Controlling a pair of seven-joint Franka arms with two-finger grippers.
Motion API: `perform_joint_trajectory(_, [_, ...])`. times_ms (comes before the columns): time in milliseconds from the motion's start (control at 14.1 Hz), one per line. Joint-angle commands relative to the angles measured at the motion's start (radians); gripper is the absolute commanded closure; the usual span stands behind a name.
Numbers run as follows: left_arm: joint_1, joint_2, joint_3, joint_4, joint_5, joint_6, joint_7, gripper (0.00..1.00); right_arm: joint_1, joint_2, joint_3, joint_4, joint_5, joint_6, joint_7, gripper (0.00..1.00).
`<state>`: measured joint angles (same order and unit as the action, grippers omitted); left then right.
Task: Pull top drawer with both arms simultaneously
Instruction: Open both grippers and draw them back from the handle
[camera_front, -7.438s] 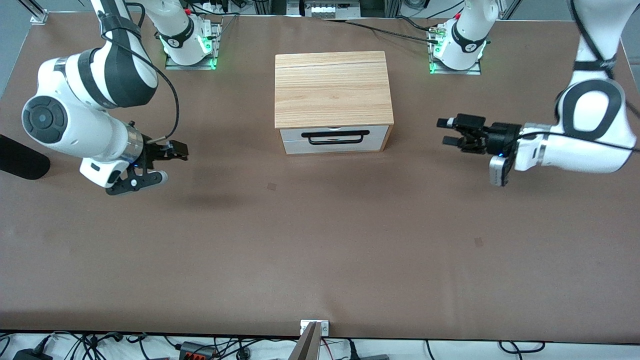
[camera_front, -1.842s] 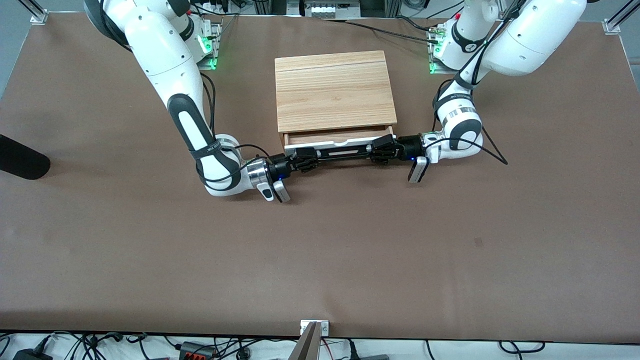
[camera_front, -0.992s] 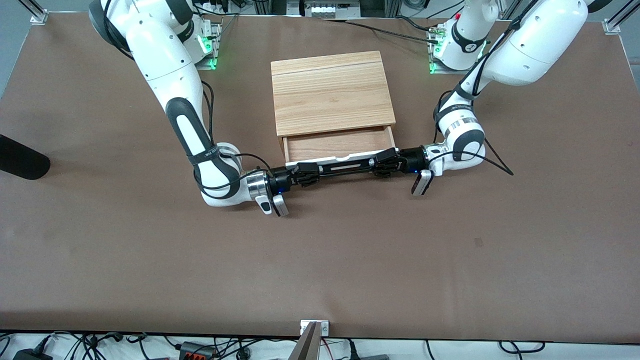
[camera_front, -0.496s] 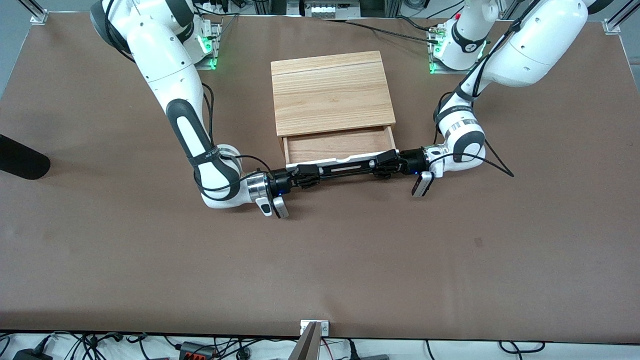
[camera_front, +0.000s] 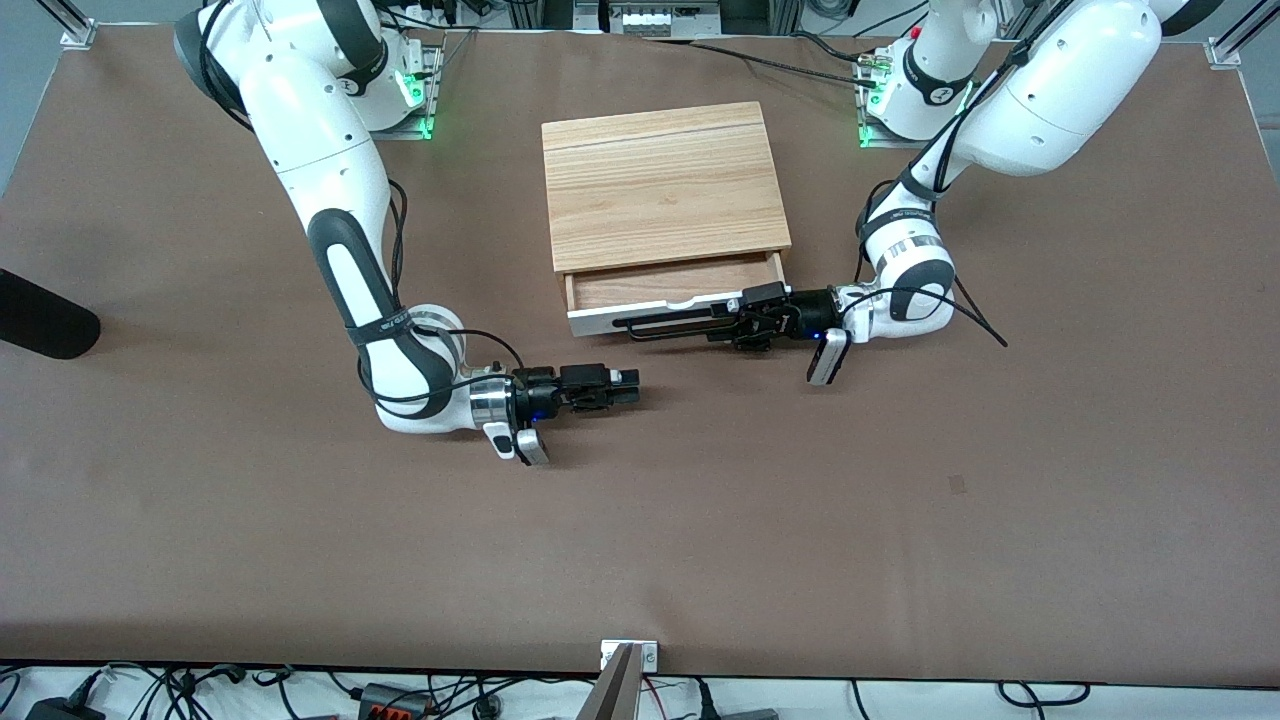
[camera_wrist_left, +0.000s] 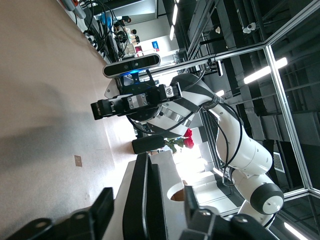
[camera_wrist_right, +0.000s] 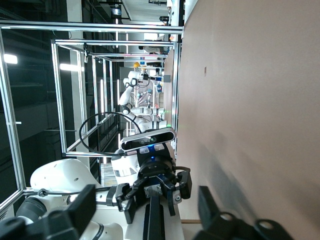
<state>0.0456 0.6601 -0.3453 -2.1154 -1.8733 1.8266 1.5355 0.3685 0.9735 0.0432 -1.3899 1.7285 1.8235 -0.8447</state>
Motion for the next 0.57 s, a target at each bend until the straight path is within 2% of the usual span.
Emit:
perform_joint_trajectory(0, [0.014, -0.01, -0.008, -0.008, 0.019, -0.013, 0.032, 0.0, 0.004, 0.017, 0.006, 0.028, 0.013, 0.005, 0.016, 0.0])
perform_joint_trajectory(212, [0.051, -0.016, -0.003, 0.005, 0.107, -0.012, 0.014, 0.0, 0.003, 0.017, 0.007, 0.038, 0.013, 0.005, 0.016, 0.0])
perform_joint_trajectory(496, [0.108, -0.016, 0.0, 0.13, 0.329, -0.013, -0.151, 0.0, 0.004, 0.017, 0.009, 0.084, 0.013, 0.01, 0.018, 0.0])
